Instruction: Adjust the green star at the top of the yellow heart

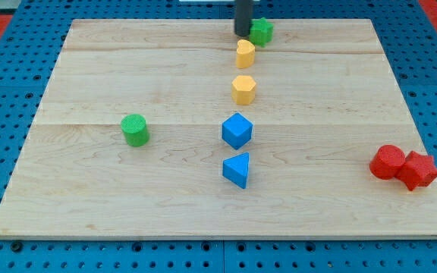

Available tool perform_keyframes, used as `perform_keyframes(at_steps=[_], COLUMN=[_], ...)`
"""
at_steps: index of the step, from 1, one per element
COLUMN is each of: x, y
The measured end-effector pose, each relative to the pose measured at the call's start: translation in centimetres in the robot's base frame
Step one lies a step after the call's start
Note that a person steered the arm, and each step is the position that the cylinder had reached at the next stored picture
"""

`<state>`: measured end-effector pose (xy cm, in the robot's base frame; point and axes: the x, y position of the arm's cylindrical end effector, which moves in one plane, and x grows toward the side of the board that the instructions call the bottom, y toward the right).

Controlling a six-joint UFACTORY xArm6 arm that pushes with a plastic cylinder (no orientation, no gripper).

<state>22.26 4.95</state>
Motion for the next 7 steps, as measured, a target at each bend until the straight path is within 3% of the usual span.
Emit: perform_keyframes(at_steps=[1,3,5,7], x=[-1.2,3.1,4.4,-2.2], y=[-2.8,-0.7,8.3,9.8])
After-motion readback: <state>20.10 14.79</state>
